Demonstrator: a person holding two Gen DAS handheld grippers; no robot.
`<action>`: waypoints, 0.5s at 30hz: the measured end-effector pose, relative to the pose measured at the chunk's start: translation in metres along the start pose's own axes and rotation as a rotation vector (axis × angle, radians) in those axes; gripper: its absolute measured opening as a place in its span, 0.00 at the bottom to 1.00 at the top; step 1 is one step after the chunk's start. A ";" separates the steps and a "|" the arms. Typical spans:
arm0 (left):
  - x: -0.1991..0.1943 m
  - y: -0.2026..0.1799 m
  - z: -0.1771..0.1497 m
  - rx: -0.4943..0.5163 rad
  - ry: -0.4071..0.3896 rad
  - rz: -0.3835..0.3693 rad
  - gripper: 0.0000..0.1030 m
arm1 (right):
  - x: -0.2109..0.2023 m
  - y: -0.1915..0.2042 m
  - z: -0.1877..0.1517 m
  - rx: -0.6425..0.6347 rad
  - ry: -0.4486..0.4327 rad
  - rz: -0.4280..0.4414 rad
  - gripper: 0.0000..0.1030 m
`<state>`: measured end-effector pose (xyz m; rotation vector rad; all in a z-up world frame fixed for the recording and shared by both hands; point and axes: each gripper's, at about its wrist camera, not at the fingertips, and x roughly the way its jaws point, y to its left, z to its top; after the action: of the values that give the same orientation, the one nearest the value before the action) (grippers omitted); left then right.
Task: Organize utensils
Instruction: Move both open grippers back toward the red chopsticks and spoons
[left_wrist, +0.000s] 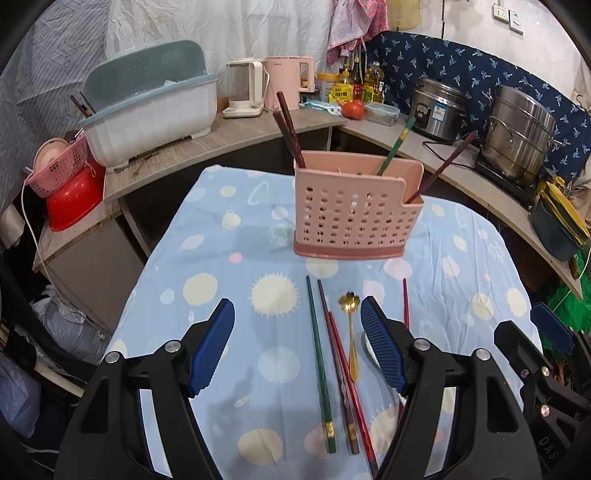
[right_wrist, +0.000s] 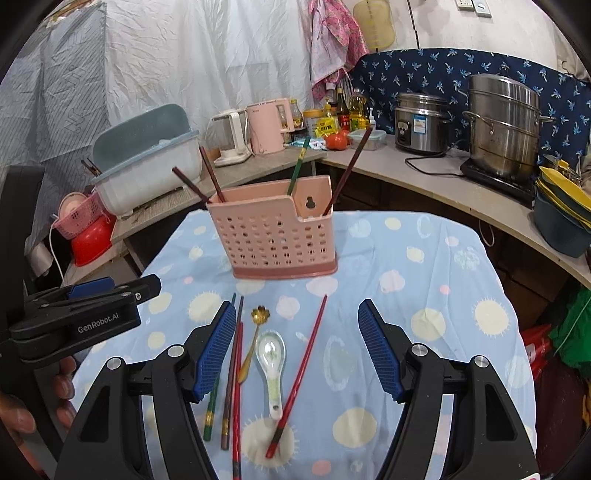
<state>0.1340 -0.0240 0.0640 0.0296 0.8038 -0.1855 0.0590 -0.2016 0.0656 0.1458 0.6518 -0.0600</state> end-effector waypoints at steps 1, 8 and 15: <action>0.001 0.001 -0.005 -0.001 0.010 0.001 0.66 | 0.001 0.000 -0.006 0.000 0.012 -0.001 0.65; 0.013 0.005 -0.038 -0.008 0.079 0.010 0.63 | 0.011 -0.004 -0.047 0.003 0.107 -0.012 0.64; 0.023 0.009 -0.069 0.003 0.135 0.018 0.63 | 0.026 0.000 -0.080 -0.001 0.185 -0.013 0.62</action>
<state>0.1017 -0.0121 -0.0012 0.0527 0.9377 -0.1685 0.0314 -0.1895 -0.0133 0.1469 0.8377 -0.0592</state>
